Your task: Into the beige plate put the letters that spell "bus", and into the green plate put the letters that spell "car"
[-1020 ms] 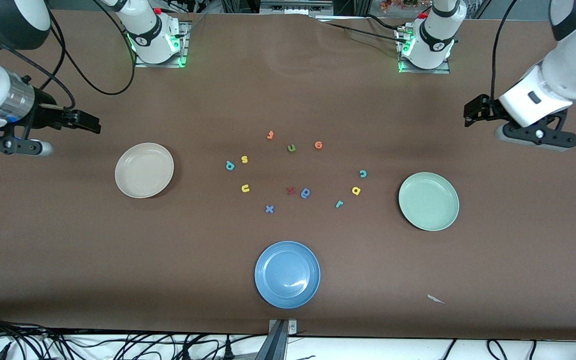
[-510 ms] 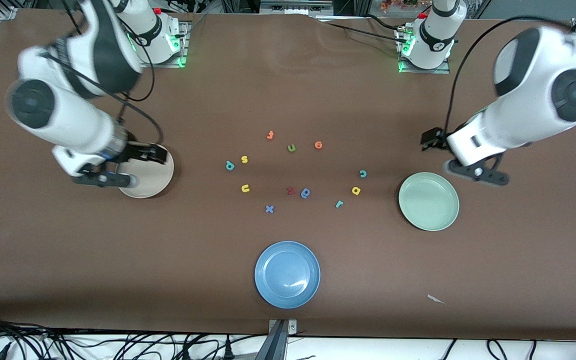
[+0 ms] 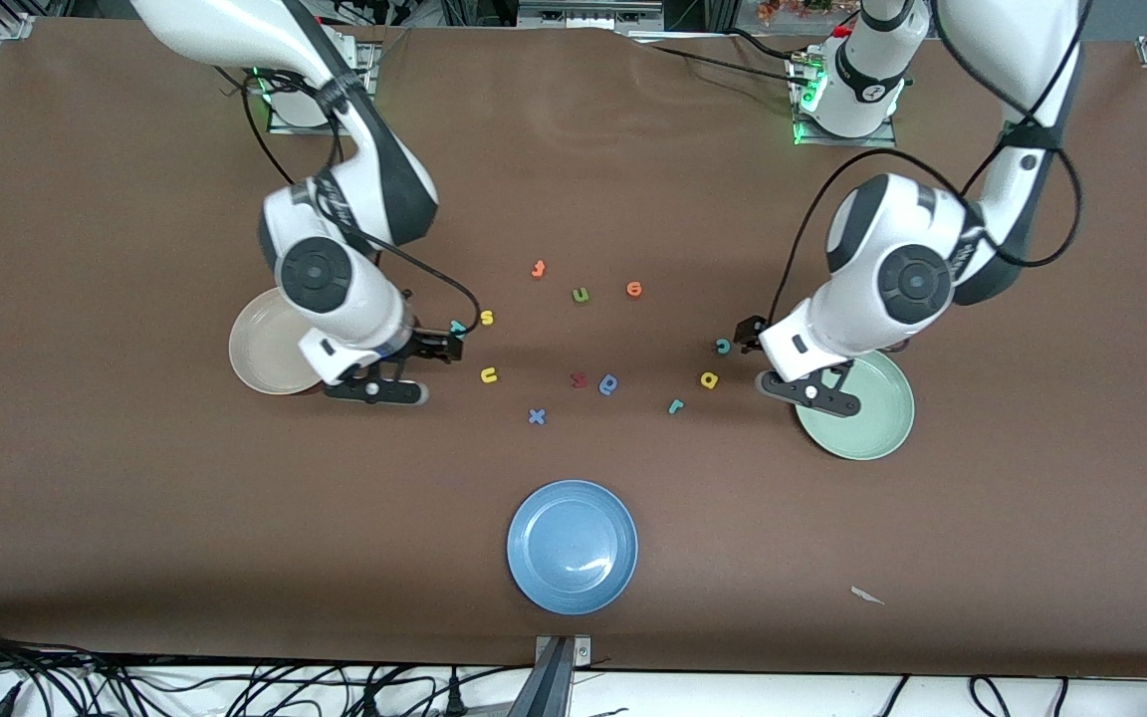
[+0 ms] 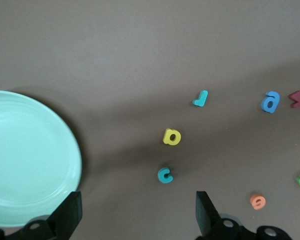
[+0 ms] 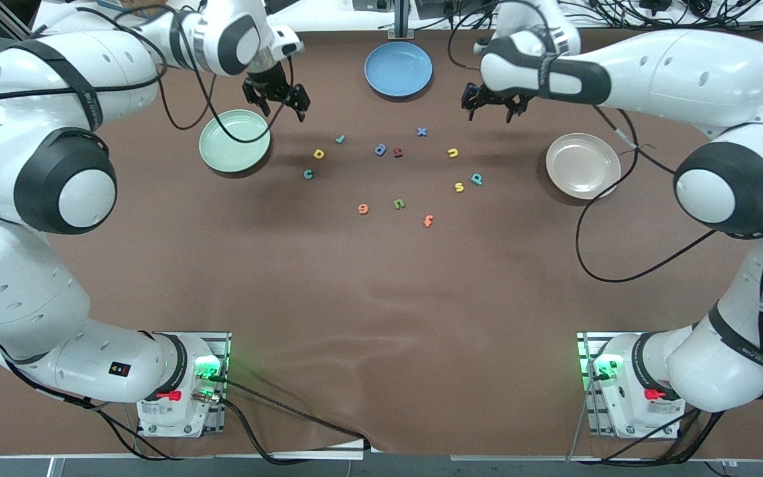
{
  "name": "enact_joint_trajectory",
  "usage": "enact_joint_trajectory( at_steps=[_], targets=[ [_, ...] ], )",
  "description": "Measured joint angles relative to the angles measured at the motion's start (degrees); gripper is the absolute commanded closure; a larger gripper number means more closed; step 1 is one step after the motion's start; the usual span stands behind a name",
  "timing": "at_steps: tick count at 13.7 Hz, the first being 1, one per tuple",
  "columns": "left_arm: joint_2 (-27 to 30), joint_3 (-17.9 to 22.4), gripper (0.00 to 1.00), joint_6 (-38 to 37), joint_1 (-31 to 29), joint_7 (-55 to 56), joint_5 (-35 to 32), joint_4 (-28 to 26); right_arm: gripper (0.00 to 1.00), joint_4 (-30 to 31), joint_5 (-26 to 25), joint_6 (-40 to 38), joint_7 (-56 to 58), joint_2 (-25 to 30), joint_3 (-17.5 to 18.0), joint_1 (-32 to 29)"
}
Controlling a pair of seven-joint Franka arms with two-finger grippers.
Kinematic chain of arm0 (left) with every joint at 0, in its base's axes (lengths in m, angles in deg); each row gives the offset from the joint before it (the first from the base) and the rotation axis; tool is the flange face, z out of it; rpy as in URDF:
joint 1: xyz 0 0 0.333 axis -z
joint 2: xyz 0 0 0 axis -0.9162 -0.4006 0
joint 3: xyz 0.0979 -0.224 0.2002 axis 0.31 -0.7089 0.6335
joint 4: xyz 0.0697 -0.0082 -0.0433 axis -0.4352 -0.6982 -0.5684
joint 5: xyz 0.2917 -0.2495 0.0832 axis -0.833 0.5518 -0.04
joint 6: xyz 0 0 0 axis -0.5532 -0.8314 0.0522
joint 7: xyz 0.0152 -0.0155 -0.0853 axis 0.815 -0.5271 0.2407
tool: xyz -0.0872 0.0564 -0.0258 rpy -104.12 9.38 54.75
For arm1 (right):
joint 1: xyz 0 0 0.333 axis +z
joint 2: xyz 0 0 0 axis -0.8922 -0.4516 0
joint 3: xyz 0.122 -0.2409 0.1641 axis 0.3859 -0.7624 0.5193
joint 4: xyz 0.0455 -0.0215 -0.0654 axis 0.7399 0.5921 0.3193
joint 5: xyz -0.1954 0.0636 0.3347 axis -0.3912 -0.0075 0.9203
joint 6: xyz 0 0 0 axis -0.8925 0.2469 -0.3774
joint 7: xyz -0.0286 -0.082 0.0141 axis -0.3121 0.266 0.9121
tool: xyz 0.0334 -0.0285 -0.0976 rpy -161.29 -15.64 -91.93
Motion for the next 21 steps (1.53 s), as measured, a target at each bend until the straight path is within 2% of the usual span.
enact_joint_trajectory(
  at_steps=[3, 5, 6, 7, 9, 11, 15, 16, 20, 21],
  targets=[
    [-2.08, -0.04, 0.04, 7.74, 3.36, 4.63, -0.83, -5.03, 0.00, 0.03, 0.00, 6.56, -3.37, -3.85, -0.04, 1.71],
    [-3.58, -0.05, 0.10, 9.25, 4.84, 6.79, -4.18, -6.01, 0.00, 0.03, 0.00, 10.47, -4.54, -5.93, -0.05, 2.11],
    [-4.16, -0.03, 0.15, 9.64, 4.90, 7.14, -4.83, -6.08, 0.00, 0.03, 0.00, 11.49, -4.62, -6.81, -0.05, 2.24],
    [-4.70, 0.08, 0.27, 9.83, 4.87, 7.25, -4.89, -6.13, 0.00, 0.03, 0.00, 12.11, -4.63, -7.56, -0.06, 2.49],
    [-5.92, 0.14, 0.35, 10.29, 4.88, 7.99, -4.89, -6.51, 0.00, 0.03, 0.01, 13.24, -4.77, -8.84, -0.03, 3.57],
    [-6.78, 0.14, 0.35, 10.96, 4.88, 8.43, -4.90, -7.41, 0.00, 0.04, 0.01, 13.88, -4.91, -9.83, -0.03, 4.86],
    [-7.13, 0.04, 0.36, 17.65, 4.97, 10.91, -4.90, -11.58, 0.03, 0.04, -0.10, 14.93, -4.78, -11.24, -0.10, 5.61],
    [-7.30, 0.01, 0.41, 18.87, 5.06, 11.43, -4.90, -12.45, 0.05, 0.03, -0.11, 15.16, -4.63, -11.44, -0.24, 5.60],
    [-7.13, -0.05, 0.77, 20.03, 5.30, 12.10, -4.90, -13.09, 0.22, 0.03, -0.11, 15.62, -4.35, -12.02, -0.48, 5.60],
    [-7.13, -0.04, 0.79, 20.04, 5.55, 12.35, -4.90, -13.09, 0.28, 0.03, -0.11, 15.69, -4.35, -12.07, -0.48, 5.60]
  ],
)
